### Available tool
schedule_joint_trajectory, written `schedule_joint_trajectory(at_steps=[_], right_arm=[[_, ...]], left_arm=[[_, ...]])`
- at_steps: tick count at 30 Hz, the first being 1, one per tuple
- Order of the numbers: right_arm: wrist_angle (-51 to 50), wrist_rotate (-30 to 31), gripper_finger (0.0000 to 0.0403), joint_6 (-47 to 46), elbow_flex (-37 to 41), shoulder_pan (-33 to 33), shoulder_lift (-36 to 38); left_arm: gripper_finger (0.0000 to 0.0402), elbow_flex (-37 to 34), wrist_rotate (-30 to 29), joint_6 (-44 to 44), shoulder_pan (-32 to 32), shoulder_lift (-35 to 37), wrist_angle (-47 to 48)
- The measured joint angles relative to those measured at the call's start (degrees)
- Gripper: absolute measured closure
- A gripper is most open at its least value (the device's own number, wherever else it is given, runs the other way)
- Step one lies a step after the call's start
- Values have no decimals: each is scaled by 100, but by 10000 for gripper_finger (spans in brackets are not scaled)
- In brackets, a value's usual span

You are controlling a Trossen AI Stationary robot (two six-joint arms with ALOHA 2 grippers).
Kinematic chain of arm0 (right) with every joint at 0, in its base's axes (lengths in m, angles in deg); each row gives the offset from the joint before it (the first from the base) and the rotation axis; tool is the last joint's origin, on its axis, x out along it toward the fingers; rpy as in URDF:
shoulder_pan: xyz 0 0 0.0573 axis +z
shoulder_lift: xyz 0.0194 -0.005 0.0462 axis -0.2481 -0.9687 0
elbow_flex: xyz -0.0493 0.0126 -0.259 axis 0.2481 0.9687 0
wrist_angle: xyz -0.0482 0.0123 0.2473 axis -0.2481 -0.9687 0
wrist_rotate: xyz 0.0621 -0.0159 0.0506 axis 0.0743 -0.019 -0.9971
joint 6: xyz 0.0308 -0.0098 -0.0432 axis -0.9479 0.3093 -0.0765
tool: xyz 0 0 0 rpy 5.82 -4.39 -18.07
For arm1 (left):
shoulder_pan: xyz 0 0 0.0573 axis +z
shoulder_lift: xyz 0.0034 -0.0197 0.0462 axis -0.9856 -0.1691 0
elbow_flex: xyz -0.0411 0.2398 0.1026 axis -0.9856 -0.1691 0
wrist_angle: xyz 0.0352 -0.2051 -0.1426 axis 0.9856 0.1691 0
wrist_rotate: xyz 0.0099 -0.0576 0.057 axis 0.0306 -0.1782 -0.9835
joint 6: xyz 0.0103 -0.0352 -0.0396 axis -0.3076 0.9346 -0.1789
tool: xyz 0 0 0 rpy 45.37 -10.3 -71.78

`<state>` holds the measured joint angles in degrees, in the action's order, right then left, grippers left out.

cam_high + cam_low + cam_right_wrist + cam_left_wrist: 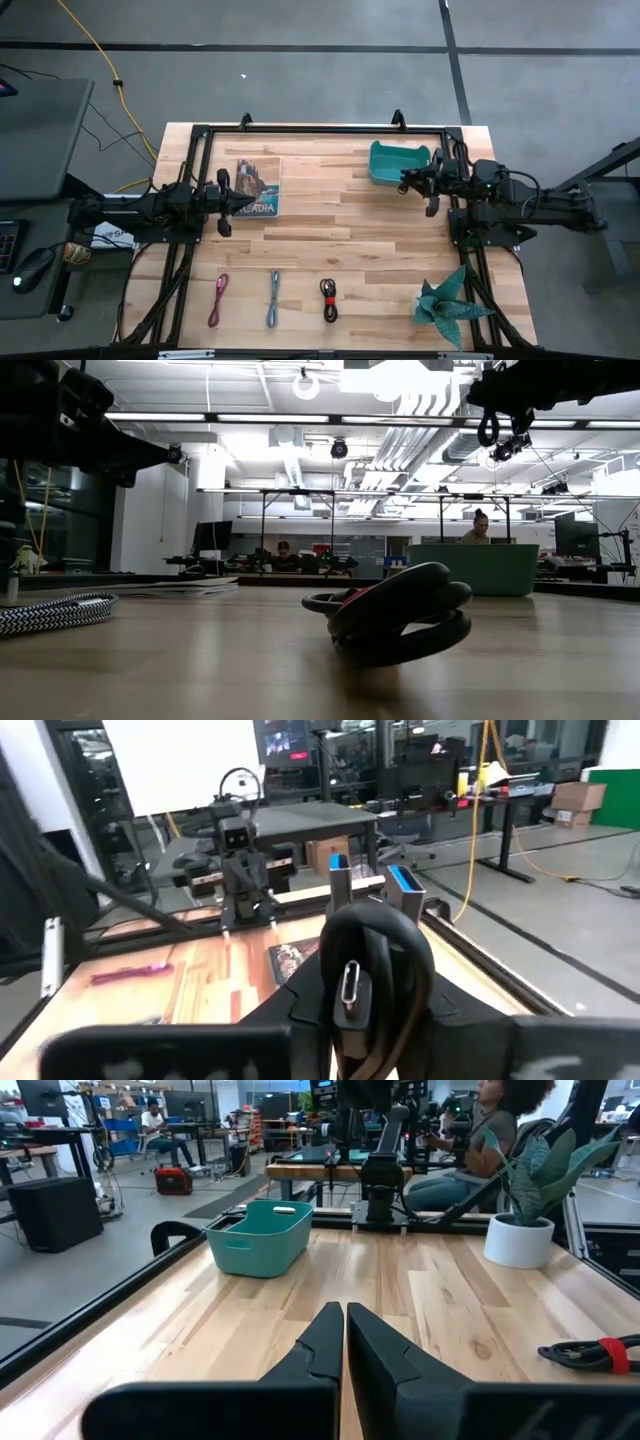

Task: Pick and place USB-C Cables
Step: Put the left black charger cable into the green bin

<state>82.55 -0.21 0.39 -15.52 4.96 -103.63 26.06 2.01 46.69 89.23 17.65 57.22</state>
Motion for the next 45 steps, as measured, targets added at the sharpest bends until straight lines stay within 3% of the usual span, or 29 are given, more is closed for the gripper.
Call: schedule_joint_trajectory(at_steps=[5, 9, 17, 23, 30, 32, 37, 39, 42, 45], right_arm=[[940, 51, 362, 226, -84, 0, -645], [989, 450, 362, 329, -749, 0, -1212], [-2, 1830, 362, 530, -2539, -39, -2342], [-516, 1859, 362, 518, -3401, -161, -2930], [-575, 2032, 362, 465, -3350, -160, -3081], [-685, 2461, 362, 369, -3307, -160, -3082], [-1513, 4561, 362, 72, -3307, -244, -3081], [-1866, 5135, 362, -214, -3305, -346, -3081], [-2193, 5625, 362, -591, -3305, -510, -3081], [-2258, 5627, 362, -778, -3305, -639, -3081]], left_arm=[[401, 0, -9, 0, 0, 0, -2], [400, 0, -10, 0, 0, 0, -2], [397, 0, -8, 0, 0, 0, -2], [396, 0, -8, 0, 0, 0, -1], [396, 0, -6, 0, 0, 0, 0], [396, 0, -6, 0, 0, 0, -1], [396, 0, -4, 0, 0, -2, 0], [396, 0, -4, 0, 0, -2, 0], [396, 0, -4, 0, 0, -2, 0], [396, 0, -2, 0, 0, -2, 0]])
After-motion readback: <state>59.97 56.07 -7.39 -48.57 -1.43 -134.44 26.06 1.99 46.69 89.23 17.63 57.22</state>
